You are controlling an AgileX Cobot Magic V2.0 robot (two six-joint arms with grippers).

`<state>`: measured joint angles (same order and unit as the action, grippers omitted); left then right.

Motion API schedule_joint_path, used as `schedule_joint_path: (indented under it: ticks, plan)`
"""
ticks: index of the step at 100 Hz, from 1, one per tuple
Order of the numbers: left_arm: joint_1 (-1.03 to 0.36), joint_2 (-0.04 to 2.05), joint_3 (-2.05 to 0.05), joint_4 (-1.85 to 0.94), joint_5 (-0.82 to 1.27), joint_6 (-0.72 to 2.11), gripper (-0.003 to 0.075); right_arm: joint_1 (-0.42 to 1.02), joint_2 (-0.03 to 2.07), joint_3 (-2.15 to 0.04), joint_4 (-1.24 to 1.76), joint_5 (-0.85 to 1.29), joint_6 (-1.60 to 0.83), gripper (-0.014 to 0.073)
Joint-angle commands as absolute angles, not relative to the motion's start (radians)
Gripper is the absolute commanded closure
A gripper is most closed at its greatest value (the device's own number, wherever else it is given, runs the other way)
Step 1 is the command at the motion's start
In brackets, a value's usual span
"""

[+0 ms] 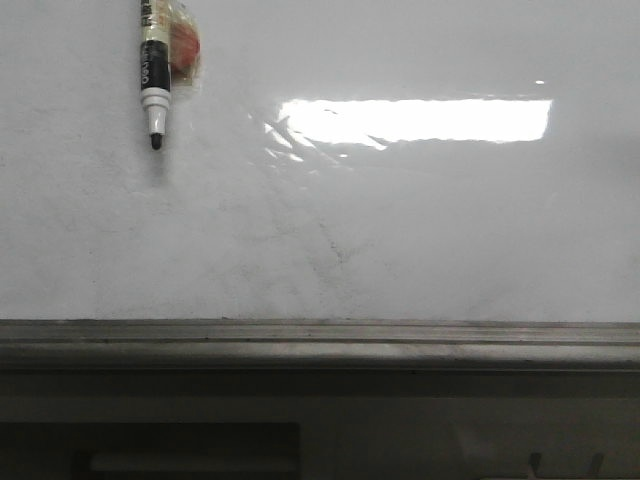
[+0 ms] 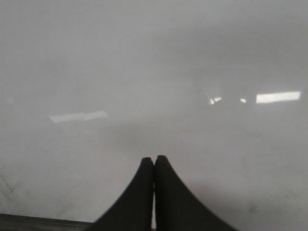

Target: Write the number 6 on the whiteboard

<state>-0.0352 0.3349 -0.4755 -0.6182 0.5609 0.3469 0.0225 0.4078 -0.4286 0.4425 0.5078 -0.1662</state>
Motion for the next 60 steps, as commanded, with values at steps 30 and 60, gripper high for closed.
schedule_joint_path:
  ticks: [30,60]
  plan:
    - [-0.33,0.623,-0.57,-0.724,0.472,0.387,0.0349,0.017,0.572,-0.599,0.492,0.565,-0.272,0.0154]
    - [-0.568,0.851,-0.585,-0.801,0.185,0.49,0.0258,0.017,0.572,-0.599,0.492,0.568,-0.272,0.0158]
